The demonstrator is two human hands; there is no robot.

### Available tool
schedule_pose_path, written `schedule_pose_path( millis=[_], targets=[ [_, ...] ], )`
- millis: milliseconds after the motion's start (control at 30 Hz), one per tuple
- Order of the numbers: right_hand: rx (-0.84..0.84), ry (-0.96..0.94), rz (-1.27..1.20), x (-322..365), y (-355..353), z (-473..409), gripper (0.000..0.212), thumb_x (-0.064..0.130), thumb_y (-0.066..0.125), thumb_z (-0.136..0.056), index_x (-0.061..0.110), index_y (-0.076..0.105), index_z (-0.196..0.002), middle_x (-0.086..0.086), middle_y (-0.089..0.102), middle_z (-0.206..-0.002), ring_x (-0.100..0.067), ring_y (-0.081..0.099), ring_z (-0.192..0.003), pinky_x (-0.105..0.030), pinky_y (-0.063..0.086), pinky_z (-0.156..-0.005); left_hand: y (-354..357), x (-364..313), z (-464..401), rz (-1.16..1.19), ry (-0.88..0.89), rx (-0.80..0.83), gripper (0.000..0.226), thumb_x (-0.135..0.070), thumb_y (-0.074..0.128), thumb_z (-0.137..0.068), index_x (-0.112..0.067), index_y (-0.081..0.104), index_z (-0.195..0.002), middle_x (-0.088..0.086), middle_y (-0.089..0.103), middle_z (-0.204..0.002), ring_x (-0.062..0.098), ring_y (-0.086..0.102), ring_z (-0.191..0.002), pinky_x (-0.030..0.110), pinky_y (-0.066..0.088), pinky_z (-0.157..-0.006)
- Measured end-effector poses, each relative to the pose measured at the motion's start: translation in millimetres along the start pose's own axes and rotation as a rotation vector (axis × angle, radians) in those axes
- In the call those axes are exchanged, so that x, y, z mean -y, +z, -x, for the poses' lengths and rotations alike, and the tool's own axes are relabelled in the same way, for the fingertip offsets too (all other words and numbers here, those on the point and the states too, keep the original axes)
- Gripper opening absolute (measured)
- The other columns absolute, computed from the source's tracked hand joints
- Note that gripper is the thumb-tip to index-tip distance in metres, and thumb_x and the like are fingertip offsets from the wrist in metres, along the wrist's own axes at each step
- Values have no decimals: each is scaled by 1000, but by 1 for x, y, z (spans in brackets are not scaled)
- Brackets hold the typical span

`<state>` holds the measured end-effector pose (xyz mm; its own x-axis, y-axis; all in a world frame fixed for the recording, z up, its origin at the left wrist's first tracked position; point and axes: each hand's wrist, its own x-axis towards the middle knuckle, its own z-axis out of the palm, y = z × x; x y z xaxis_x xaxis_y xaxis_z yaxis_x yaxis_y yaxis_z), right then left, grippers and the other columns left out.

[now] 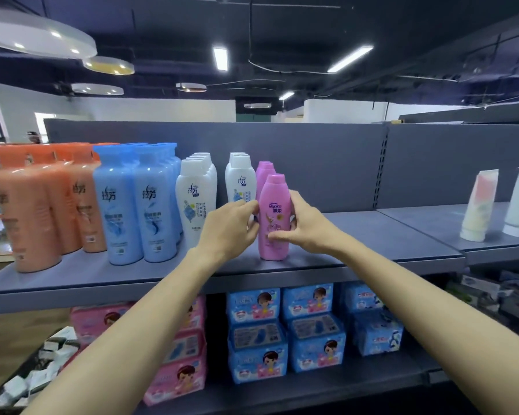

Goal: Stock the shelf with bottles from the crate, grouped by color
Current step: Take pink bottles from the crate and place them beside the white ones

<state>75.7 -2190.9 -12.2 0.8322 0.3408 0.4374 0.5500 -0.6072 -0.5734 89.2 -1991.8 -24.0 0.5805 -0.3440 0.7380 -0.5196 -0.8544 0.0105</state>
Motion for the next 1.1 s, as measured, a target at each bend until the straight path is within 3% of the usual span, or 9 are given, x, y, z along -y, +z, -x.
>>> schedule_pose_path(
  millis=[67,233,400,600,700,867,1100],
  targets=[
    [23,18,-4,-11,9,2,78,28,84,-75,28,35,-136,14,60,-109,13,56,-72,-14,46,-67,5,2,-2,1,1,0,12,-27,52,-88,-21,55,-97,-8,57,-79,18,54,-74,35,50,-58],
    [43,80,33,-37,21,-7,72,37,85,-71,30,41,-127,7,62,-112,-10,62,-79,-31,57,-76,24,7,-9,0,-33,13,13,-26,52,-84,-20,52,-96,-9,56,-74,18,55,-71,34,48,-56],
    [22,122,36,-53,18,-30,64,33,84,-72,29,44,-121,7,61,-106,-7,59,-77,-22,49,-70,45,7,-21,-22,-112,11,14,-26,53,-84,-18,52,-96,-7,60,-81,21,56,-73,33,45,-55],
    [-20,163,8,-75,24,-59,60,26,83,-72,23,47,-121,11,60,-102,0,56,-79,-20,44,-70,71,17,-21,-97,-120,0,15,-26,56,-80,-17,49,-91,-2,60,-83,25,58,-78,31,39,-51],
    [-34,175,13,-82,28,-72,61,27,83,-71,24,47,-120,10,61,-101,-2,58,-81,-24,48,-74,72,20,-21,-69,-156,-19,16,-24,55,-80,-17,49,-93,-3,59,-82,24,57,-80,35,45,-52],
    [-42,207,-7,-90,31,-87,63,27,84,-70,23,47,-121,5,62,-101,-14,62,-89,-27,48,-76,78,24,-21,-73,-172,39,21,-28,52,-81,-21,51,-101,-5,60,-87,22,55,-86,34,45,-56],
    [-84,252,-44,-102,35,-96,68,26,84,-72,25,45,-127,7,62,-101,-10,60,-87,-19,42,-65,83,27,-21,-70,-208,124,42,-31,50,-84,-29,54,-126,-5,62,-102,20,56,-103,37,50,-72]
  ],
)
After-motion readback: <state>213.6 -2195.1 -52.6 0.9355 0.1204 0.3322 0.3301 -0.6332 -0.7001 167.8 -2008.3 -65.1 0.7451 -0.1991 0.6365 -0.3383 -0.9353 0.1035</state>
